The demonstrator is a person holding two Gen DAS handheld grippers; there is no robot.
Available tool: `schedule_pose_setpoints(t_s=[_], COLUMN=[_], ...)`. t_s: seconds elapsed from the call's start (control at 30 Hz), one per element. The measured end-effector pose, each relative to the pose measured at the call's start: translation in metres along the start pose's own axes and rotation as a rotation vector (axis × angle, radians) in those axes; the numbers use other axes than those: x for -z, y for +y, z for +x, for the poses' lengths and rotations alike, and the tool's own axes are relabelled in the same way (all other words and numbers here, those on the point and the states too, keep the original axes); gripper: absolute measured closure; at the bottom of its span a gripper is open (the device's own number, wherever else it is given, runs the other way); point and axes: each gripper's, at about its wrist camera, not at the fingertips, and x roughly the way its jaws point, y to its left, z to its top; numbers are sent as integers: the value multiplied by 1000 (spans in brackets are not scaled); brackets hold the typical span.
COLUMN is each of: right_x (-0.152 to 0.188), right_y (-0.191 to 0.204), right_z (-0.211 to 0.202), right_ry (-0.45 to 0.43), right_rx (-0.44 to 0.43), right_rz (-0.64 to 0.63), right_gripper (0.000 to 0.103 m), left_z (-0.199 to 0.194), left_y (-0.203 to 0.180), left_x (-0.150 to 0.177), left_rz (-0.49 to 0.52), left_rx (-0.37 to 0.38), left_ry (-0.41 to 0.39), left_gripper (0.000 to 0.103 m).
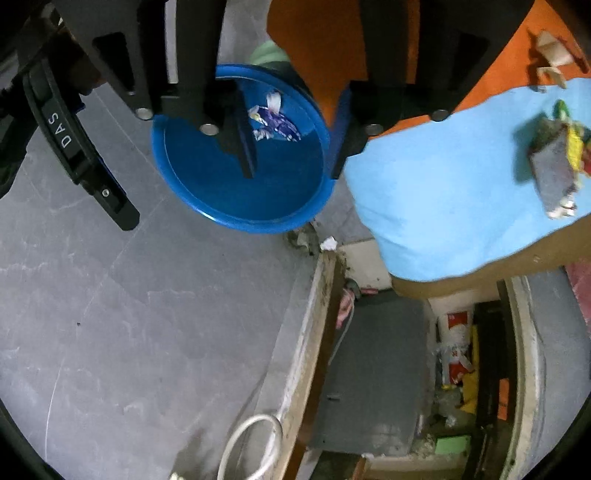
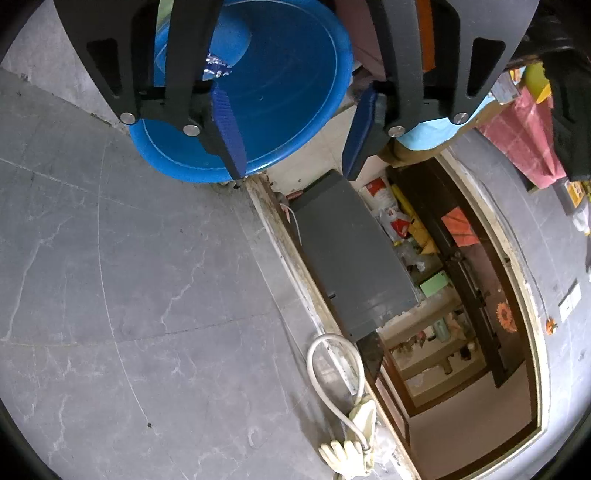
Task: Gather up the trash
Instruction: 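Carry the blue bag and white paper to the blue bucket and release both, then return both tools over the remaining wrappers on the blanket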
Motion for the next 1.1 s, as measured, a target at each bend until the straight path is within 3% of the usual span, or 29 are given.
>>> schedule_pose_setpoints(t_s=[0.1, 0.23, 0.37, 0.43, 0.73, 1.1], right_x=[0, 0, 3, 6, 25, 60], right_y=[6, 21, 41, 54, 123, 195], right_z=[-7, -16, -24, -29, -46, -58], right_ry=[-40, -100, -153, -184, -265, -291], right_rx=[-5, -27, -69, -101, -279, -427], right_rz=[-24, -76, -130, -162, -318, -476], right_gripper=[29, 17, 1, 0, 0, 0], left_z=[-20, -50, -88, -108, -173, -218], left_y=[9, 26, 47, 56, 92, 145], left_x=[-2, -5, -3, 0, 37, 85], left_rz=[-19, -55, -94, -106, -53, -95], left_rx=[-34, -91, -175, -213, -417, -560], left_ry=[-62, -143, -262, -335, -503, -545], left_gripper=[51, 39, 11, 7, 4, 4])
